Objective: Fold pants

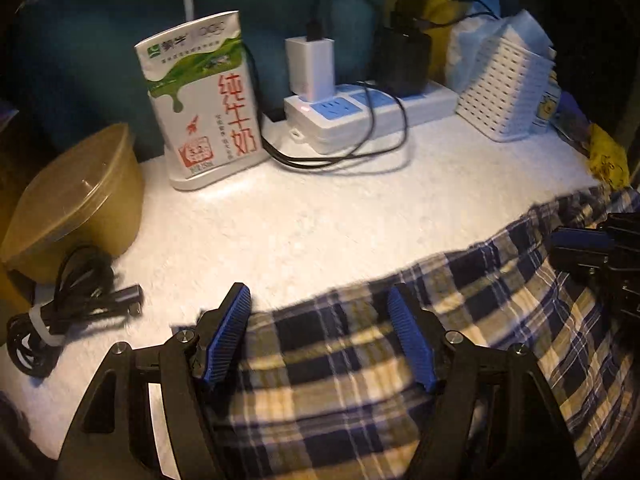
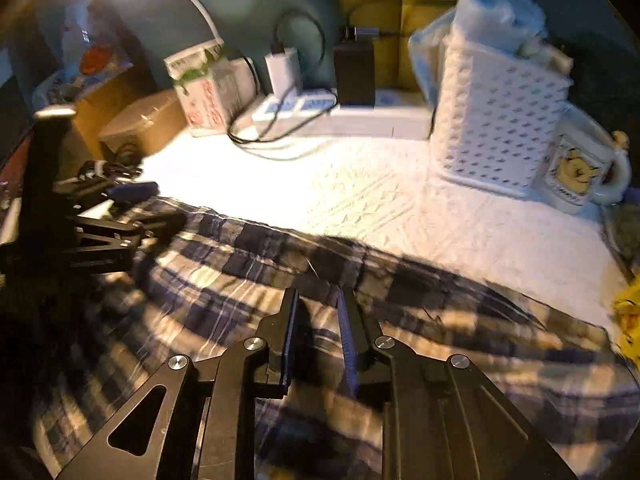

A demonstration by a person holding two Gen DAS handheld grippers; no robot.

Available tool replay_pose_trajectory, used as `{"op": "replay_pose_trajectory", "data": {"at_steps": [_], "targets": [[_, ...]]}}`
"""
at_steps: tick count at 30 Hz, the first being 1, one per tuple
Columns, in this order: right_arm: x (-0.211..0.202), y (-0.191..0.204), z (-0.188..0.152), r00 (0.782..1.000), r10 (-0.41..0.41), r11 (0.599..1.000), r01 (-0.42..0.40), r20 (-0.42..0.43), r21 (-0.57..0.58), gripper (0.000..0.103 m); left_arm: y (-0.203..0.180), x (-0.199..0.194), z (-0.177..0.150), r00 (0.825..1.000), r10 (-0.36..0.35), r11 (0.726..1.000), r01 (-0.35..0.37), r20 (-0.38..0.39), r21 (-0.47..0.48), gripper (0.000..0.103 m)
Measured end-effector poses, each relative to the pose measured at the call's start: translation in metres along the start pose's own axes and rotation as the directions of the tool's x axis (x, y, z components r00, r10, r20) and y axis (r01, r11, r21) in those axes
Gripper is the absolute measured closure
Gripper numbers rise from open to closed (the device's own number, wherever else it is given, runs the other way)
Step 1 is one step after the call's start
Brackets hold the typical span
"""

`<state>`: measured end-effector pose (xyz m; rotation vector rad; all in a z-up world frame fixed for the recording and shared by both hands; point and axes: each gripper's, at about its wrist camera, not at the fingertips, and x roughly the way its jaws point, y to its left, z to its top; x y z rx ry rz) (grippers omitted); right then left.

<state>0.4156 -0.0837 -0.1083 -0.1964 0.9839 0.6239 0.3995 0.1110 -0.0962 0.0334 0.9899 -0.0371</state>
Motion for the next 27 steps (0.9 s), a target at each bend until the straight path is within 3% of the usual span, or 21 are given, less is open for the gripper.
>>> {"op": "replay_pose_trajectory", "data": {"at_steps": [7, 11, 17, 20, 22, 24, 27], "targets": [[0.021, 0.001, 0.024, 0.999, -0.053, 0.998, 0.053, -0.002, 0.026, 0.082, 0.021, 0.000, 0.005, 0.996, 0.087, 0.996, -0.086, 0.009, -0.038, 0.030], [0.008, 0.009, 0.028, 0.996, -0.083, 0.996, 0.082, 0.040, 0.028, 0.082, 0.033, -0.024, 0.005, 0.995, 0.090, 0.994, -0.087, 0.053, -0.071, 0.030], [-0.003, 0.037, 0.029, 0.998, 0.032, 0.999, -0.031, 0.057, -0.023, 0.082, 0.034, -0.045, -0.015, 0.998, 0.018, 0.998, -0.015, 0.052, -0.066, 0.030], [0.018, 0.051, 0.028, 0.997, 0.077, 0.997, -0.076, 0.014, -0.029, 0.082, 0.025, -0.032, -0.027, 0.996, 0.084, 0.996, -0.084, 0.003, 0.003, 0.030], [0.032, 0.054, 0.029, 0.992, 0.127, 0.992, -0.127, 0.000, -0.001, 0.082, 0.028, -0.024, -0.031, 0.997, 0.077, 0.997, -0.077, -0.009, -0.001, 0.030], [0.034, 0.058, 0.033, 0.994, 0.106, 0.994, -0.106, 0.009, -0.015, 0.083, 0.032, -0.022, -0.029, 0.998, 0.066, 0.997, -0.066, -0.006, -0.031, 0.029], [0.039, 0.059, 0.043, 0.999, 0.032, 0.999, -0.032, 0.009, -0.021, 0.087, 0.039, -0.023, -0.028, 0.994, 0.107, 0.992, -0.107, 0.000, -0.069, 0.027]]}}
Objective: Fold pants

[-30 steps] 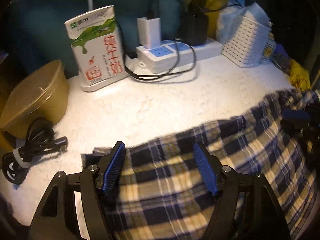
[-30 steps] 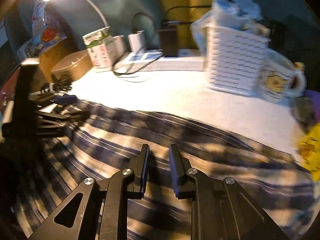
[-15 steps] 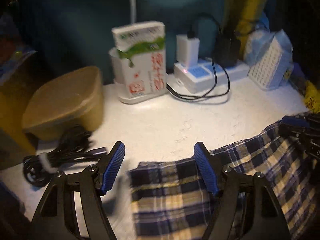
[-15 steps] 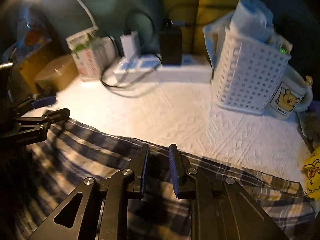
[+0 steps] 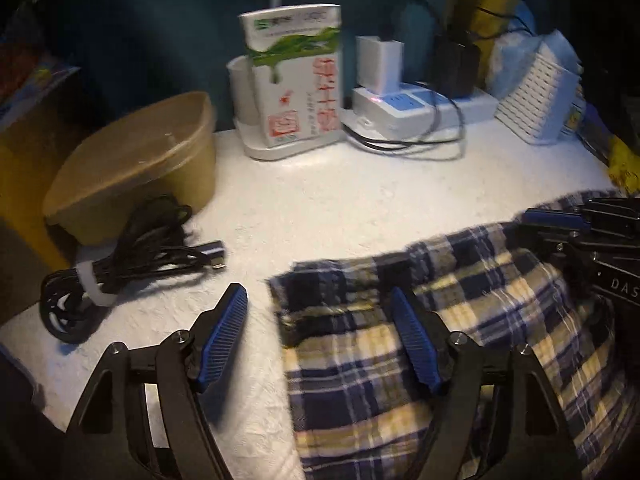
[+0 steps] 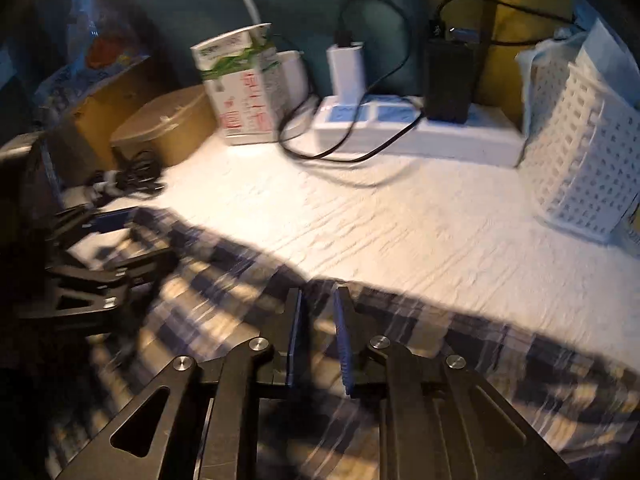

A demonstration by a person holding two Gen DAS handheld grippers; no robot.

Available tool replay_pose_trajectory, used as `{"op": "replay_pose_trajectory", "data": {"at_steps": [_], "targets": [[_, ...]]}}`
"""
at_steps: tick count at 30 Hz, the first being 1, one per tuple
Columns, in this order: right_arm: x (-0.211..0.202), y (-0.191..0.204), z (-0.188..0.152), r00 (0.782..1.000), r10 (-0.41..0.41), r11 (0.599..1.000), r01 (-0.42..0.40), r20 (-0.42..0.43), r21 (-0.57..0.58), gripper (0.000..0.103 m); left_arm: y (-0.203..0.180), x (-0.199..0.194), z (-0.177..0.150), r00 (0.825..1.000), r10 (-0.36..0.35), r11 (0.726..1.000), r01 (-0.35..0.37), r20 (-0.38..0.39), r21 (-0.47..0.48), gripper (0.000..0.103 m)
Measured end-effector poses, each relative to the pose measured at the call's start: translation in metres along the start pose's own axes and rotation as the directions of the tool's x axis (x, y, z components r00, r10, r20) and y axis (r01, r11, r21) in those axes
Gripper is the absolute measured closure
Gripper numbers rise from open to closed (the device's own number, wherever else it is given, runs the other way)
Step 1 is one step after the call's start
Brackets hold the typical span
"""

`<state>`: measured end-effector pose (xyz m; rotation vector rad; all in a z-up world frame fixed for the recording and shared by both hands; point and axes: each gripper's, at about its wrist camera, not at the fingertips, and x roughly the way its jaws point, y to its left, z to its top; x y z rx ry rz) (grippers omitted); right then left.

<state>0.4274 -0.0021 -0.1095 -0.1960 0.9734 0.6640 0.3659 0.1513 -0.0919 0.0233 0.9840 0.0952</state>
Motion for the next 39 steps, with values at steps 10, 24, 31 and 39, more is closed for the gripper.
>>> {"op": "replay_pose_trajectory", "data": {"at_steps": [10, 24, 31, 39], "targets": [[-0.080, -0.038, -0.033, 0.983, -0.151, 0.988, 0.147, 0.103, 0.047, 0.087, -0.013, -0.046, -0.002, 0.995, -0.027, 0.999, 0.024, 0.096, 0.035, 0.028], [-0.097, -0.154, -0.100, 0.957, -0.287, 0.937, 0.273, 0.035, 0.216, 0.087, -0.050, -0.001, -0.003, 0.999, -0.046, 0.996, 0.047, -0.025, 0.069, 0.028], [-0.134, -0.152, -0.113, 0.939, -0.332, 0.916, 0.300, 0.088, 0.265, 0.087, -0.051, -0.053, -0.008, 0.996, -0.038, 0.999, 0.035, 0.076, 0.030, 0.028], [-0.157, -0.093, -0.150, 0.973, -0.198, 0.972, 0.180, 0.116, 0.151, 0.086, -0.107, -0.118, -0.080, 0.973, -0.224, 0.967, 0.215, 0.054, 0.134, 0.028]]}}
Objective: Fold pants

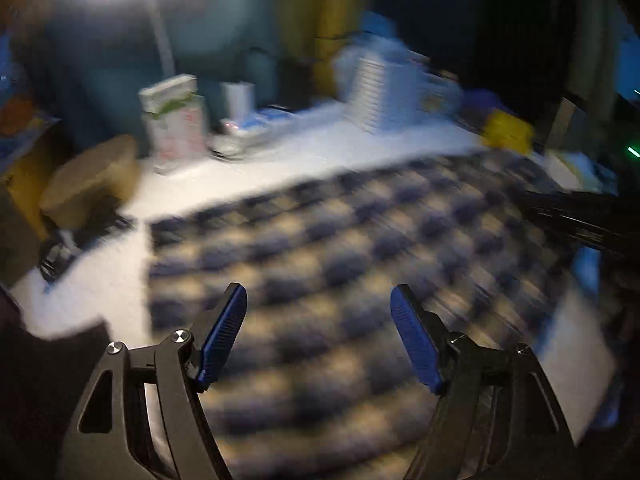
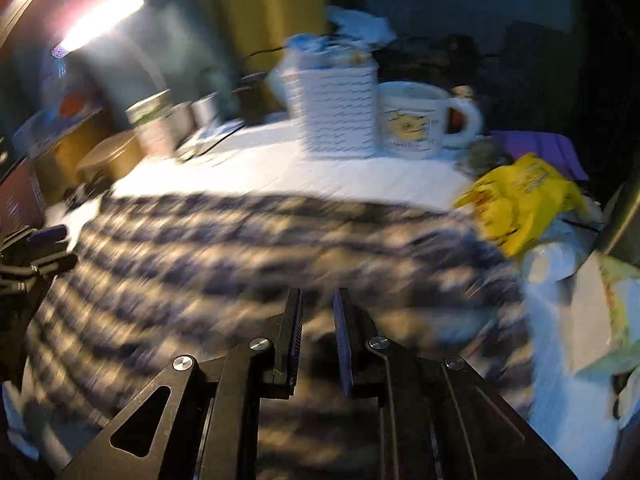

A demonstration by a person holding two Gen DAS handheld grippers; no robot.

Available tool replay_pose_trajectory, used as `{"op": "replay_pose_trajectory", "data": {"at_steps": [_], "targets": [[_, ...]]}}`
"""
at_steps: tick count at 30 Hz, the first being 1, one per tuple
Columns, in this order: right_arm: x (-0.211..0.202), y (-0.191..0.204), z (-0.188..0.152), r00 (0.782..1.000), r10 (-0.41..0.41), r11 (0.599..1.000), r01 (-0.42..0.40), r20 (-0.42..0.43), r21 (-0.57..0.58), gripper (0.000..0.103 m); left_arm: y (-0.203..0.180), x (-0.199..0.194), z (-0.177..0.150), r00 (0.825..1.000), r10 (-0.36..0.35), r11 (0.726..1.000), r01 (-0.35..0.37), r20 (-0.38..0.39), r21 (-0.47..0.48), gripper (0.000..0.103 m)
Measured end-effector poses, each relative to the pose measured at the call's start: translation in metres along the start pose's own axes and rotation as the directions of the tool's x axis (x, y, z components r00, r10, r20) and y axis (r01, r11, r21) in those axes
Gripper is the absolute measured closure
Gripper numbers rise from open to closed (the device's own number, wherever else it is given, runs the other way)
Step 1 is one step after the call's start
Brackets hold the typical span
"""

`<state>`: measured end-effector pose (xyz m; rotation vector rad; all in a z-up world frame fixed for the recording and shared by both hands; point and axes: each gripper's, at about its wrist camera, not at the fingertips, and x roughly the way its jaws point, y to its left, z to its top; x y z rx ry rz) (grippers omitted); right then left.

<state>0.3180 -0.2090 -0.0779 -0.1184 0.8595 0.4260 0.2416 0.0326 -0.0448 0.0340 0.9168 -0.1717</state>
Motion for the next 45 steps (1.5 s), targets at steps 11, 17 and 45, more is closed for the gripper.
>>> {"op": "replay_pose_trajectory", "data": {"at_steps": [11, 17, 45], "targets": [[0.000, 0.014, -0.053, 0.998, -0.034, 0.999, 0.032, -0.058, -0.036, 0.086, -0.034, 0.001, -0.067, 0.995, -0.003, 1.000, 0.003, -0.104, 0.000, 0.028], [-0.016, 0.003, -0.069, 0.997, -0.058, 0.998, 0.056, -0.044, -0.030, 0.086, -0.035, -0.014, -0.089, 0.997, 0.027, 0.999, -0.028, -0.069, -0.015, 0.027], [-0.049, -0.021, -0.098, 0.993, -0.109, 0.994, 0.110, -0.038, 0.028, 0.086, 0.031, -0.084, -0.130, 0.972, 0.224, 0.954, -0.205, 0.066, -0.218, 0.024]]}}
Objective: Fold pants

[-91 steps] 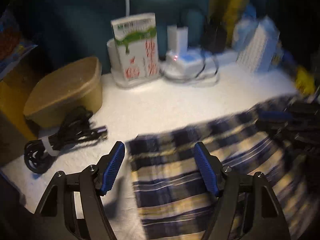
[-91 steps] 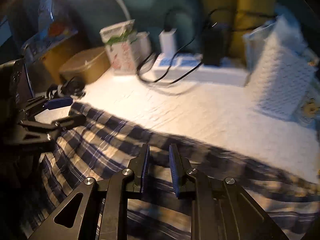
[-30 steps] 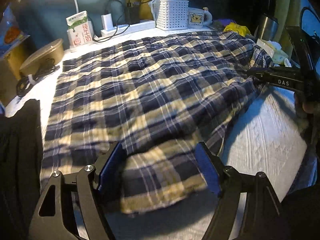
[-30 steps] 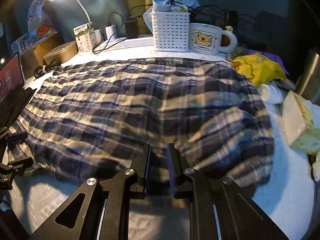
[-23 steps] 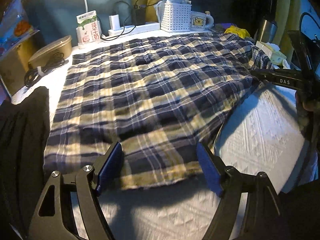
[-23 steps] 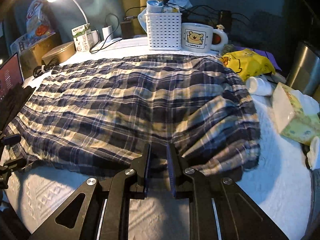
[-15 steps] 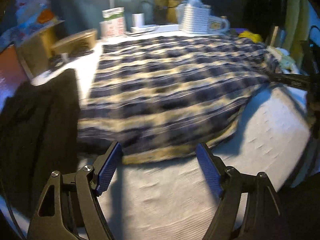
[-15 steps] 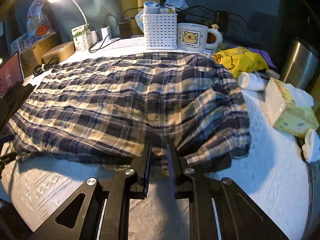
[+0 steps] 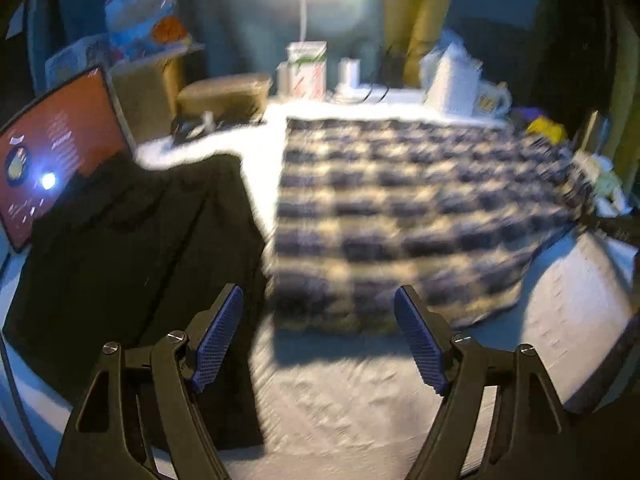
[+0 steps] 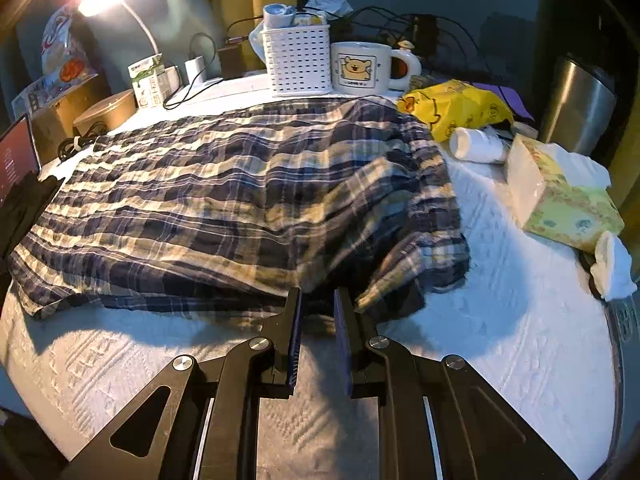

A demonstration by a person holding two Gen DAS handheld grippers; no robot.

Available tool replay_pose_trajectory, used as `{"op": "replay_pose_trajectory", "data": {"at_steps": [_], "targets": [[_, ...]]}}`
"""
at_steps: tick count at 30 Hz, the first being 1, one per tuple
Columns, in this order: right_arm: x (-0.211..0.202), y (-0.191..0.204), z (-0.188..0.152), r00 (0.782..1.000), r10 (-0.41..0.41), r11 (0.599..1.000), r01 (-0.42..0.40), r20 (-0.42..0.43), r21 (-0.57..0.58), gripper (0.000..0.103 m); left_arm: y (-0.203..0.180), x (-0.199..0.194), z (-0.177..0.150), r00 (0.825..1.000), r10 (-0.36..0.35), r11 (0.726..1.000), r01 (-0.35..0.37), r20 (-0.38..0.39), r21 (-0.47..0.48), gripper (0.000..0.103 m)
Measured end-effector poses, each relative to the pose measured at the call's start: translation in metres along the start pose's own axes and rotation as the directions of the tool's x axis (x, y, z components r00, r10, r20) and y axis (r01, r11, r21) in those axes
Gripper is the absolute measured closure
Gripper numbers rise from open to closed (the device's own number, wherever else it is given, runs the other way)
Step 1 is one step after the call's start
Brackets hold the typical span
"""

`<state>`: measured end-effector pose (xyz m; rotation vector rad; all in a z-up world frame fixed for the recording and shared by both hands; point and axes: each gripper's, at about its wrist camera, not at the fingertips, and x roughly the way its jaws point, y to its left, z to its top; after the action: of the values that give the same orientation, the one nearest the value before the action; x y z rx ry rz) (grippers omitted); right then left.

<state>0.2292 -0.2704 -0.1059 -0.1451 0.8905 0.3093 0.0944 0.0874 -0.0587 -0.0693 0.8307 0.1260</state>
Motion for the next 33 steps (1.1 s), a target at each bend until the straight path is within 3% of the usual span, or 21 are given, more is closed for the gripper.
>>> {"op": "replay_pose_trajectory", "data": {"at_steps": [3, 6, 9, 11, 15, 16, 17, 18, 20, 27, 33], "targets": [[-0.005, -0.004, -0.003, 1.000, -0.009, 1.000, 0.009, 0.000, 0.015, 0.086, -0.013, 0.003, 0.008, 0.997, -0.071, 0.997, 0.070, 0.017, 0.017, 0.024], [-0.009, -0.010, -0.005, 1.000, -0.009, 0.999, 0.008, 0.002, 0.034, 0.086, -0.018, 0.023, 0.010, 0.993, -0.111, 0.994, 0.111, -0.034, 0.003, 0.024], [-0.014, -0.015, -0.007, 1.000, -0.013, 0.999, 0.013, 0.004, 0.050, 0.086, -0.018, 0.047, 0.001, 0.991, -0.068, 0.998, 0.068, -0.117, 0.000, 0.026], [-0.017, -0.019, -0.008, 1.000, -0.014, 0.998, 0.014, 0.007, 0.063, 0.086, -0.020, 0.044, -0.002, 0.994, -0.037, 0.998, 0.041, -0.107, 0.040, 0.026], [-0.020, -0.030, -0.011, 0.999, -0.046, 0.996, 0.046, 0.007, 0.070, 0.084, -0.011, 0.035, 0.002, 0.995, -0.037, 0.999, 0.036, -0.096, -0.007, 0.026], [-0.020, -0.032, -0.013, 0.998, -0.059, 0.996, 0.058, 0.005, 0.071, 0.081, -0.009, 0.033, 0.004, 0.996, -0.032, 0.999, 0.031, -0.085, -0.014, 0.026], [-0.020, -0.035, -0.014, 0.998, -0.063, 0.995, 0.062, 0.004, 0.078, 0.062, -0.008, 0.028, 0.007, 0.997, -0.028, 0.999, 0.026, -0.067, -0.023, 0.026], [-0.021, -0.039, -0.016, 0.998, -0.060, 0.994, 0.059, 0.003, 0.095, 0.036, -0.006, 0.026, 0.009, 0.998, -0.027, 0.999, 0.026, -0.053, -0.030, 0.026], [-0.024, -0.046, -0.017, 0.999, -0.040, 0.990, 0.038, 0.017, 0.133, 0.023, -0.005, 0.021, 0.017, 0.999, -0.028, 0.998, 0.027, -0.019, -0.048, 0.026], [-0.020, -0.037, -0.013, 0.996, 0.086, 0.981, -0.090, 0.031, 0.171, 0.023, -0.012, 0.018, 0.038, 0.999, -0.025, 0.999, 0.026, 0.021, -0.035, 0.026], [-0.002, -0.034, -0.002, 0.991, 0.124, 0.969, -0.130, 0.041, 0.208, 0.023, -0.008, 0.020, 0.045, 1.000, 0.014, 0.999, -0.013, 0.022, -0.041, 0.026]]}}
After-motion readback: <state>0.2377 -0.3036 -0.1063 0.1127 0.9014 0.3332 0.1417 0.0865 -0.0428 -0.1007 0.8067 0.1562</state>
